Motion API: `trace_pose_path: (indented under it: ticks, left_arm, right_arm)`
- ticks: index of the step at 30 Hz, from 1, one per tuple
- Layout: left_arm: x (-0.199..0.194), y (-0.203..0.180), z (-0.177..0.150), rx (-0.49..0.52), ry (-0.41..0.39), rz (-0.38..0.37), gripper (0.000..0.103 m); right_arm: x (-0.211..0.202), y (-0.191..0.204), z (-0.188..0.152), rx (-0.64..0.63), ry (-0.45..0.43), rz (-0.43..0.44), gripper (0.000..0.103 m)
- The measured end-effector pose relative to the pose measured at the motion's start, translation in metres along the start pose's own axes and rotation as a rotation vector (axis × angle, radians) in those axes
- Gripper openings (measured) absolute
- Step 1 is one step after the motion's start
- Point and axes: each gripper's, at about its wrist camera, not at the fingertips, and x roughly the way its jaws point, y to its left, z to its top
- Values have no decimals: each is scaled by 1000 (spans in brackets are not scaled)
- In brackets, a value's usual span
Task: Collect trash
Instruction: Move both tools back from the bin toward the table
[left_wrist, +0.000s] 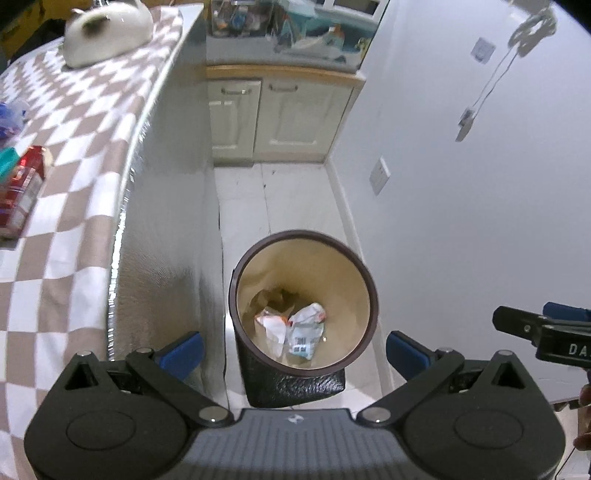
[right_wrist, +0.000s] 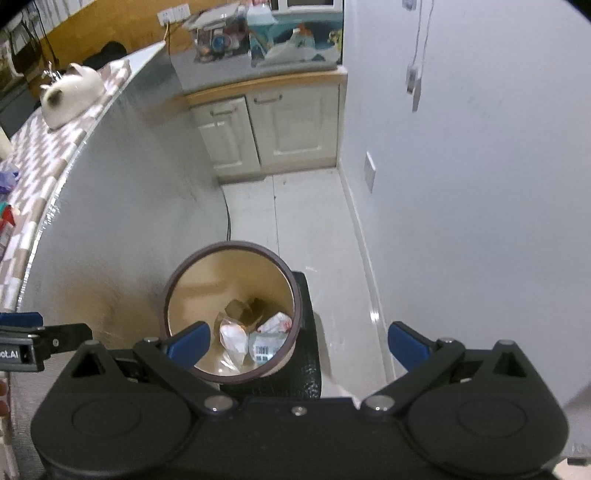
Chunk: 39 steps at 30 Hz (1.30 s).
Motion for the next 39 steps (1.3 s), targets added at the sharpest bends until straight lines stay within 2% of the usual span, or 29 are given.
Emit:
trace_pose_path:
  ticks: [10, 18, 26, 39]
  left_arm:
    - [-79, 24, -26, -13, -145, -5, 103]
    - [-138, 61, -49, -50, -256, 9, 103]
    - [-182, 119, -69, -91, -327, 57, 103]
    - [-223, 226, -94, -174, -371, 152, 103]
  right_arm:
    - [-60, 22, -17, 8, -143, 26, 103]
    - [-100, 61, -30, -6, -236, 57, 103]
    - [-124, 122, -43, -53, -307, 112, 103]
    - [-126, 227, -52, -107, -362, 185, 103]
